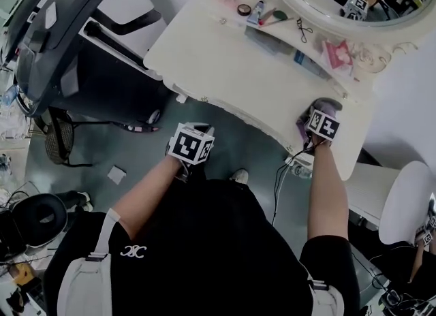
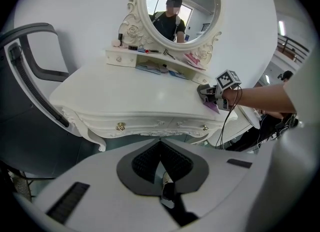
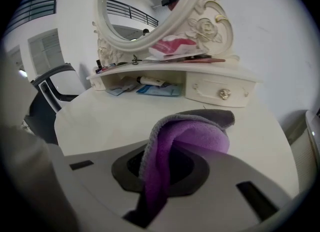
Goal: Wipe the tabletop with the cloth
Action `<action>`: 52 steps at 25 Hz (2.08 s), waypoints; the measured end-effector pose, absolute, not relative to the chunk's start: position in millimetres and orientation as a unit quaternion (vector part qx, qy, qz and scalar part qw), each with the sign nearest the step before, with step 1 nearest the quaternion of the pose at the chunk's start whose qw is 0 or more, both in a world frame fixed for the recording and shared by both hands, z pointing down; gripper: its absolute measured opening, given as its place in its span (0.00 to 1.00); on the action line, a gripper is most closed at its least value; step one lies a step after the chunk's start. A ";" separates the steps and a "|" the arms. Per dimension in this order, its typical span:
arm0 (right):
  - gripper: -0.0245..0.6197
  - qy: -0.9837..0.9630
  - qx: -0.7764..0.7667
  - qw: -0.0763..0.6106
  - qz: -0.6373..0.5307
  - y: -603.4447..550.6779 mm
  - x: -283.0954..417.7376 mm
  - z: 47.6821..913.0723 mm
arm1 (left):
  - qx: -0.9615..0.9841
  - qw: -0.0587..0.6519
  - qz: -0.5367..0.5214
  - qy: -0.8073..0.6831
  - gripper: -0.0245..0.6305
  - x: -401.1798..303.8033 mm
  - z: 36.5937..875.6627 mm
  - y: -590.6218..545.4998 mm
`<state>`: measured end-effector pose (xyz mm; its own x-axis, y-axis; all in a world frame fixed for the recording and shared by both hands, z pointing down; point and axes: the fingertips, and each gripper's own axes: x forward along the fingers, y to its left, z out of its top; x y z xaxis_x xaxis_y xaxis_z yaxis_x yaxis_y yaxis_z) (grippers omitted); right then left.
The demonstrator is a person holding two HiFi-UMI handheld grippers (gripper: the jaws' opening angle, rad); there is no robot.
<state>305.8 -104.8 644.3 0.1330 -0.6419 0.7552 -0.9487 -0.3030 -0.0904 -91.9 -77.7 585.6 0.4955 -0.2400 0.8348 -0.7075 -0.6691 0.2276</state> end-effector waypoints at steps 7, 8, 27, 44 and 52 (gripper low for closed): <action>0.10 -0.576 0.703 0.228 0.349 -171.0 231.5 641.5 | 0.817 0.282 0.404 -0.298 0.04 -132.5 578.8 -135.1; 0.10 -0.580 0.700 0.230 0.347 -180.2 221.7 640.7 | 0.818 0.282 0.403 -0.299 0.04 -137.2 577.4 -143.0; 0.10 -0.655 0.633 0.259 0.320 -315.1 25.6 631.7 | 0.809 0.294 0.386 -0.331 0.04 -253.2 568.6 -231.6; 0.10 -0.735 0.541 0.300 0.278 -401.3 -168.0 627.2 | 0.793 0.302 0.381 -0.367 0.04 -341.6 578.6 -240.0; 0.10 -0.750 0.516 0.301 0.284 -427.0 -184.8 624.2 | 0.777 0.334 0.372 -0.383 0.04 -362.6 587.2 -239.9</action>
